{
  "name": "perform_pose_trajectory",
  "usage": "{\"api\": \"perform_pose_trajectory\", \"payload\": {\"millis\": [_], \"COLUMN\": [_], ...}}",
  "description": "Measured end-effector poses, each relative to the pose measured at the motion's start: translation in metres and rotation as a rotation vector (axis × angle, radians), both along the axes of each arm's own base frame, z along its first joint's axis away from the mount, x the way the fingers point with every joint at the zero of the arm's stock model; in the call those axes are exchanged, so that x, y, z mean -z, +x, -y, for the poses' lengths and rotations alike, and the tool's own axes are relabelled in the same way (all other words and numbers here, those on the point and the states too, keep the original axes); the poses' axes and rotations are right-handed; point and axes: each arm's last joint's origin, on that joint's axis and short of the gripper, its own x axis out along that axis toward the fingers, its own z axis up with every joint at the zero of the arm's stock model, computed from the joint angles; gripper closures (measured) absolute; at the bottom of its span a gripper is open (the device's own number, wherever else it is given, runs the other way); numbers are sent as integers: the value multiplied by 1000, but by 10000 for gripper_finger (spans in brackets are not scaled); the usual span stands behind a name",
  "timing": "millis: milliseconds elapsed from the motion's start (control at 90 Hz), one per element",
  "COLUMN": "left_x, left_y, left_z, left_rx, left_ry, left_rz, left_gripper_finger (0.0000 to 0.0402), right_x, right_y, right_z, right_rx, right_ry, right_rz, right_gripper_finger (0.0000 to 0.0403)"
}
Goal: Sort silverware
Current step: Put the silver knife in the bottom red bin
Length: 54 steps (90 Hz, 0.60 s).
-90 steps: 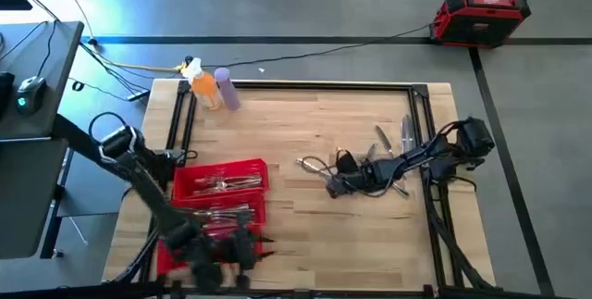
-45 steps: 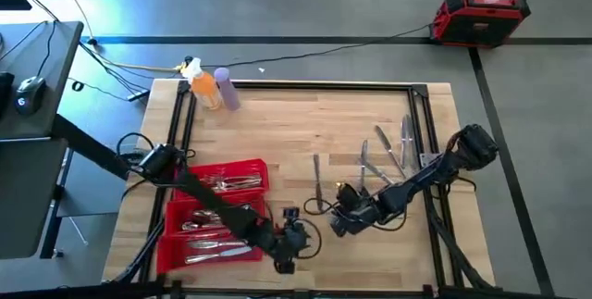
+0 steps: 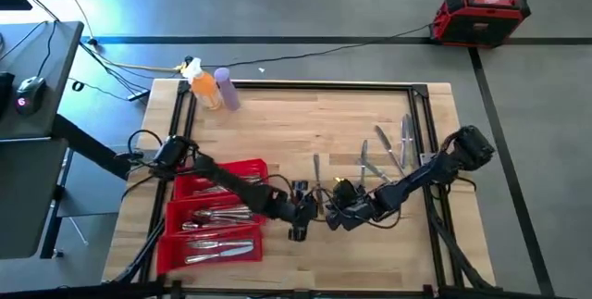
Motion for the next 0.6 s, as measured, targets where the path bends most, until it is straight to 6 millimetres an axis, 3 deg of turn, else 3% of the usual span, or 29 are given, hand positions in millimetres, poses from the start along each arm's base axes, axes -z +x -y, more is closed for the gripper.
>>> {"api": "perform_pose_trajectory", "payload": {"millis": [78, 233, 600], "left_x": [17, 31, 43], "left_y": [5, 10, 21], "left_z": [-9, -20, -27], "left_rx": [27, 37, 101], "left_ry": [1, -23, -53], "left_rz": [-43, -79, -17], "left_gripper_finger": [400, 401, 401], "right_x": [7, 17, 20], "right_y": [6, 11, 9], "right_z": [6, 11, 3], "right_rx": [10, 5, 0], "right_ry": [22, 21, -17], "right_rz": [-9, -21, 18], "right_gripper_finger": [281, 264, 261]}}
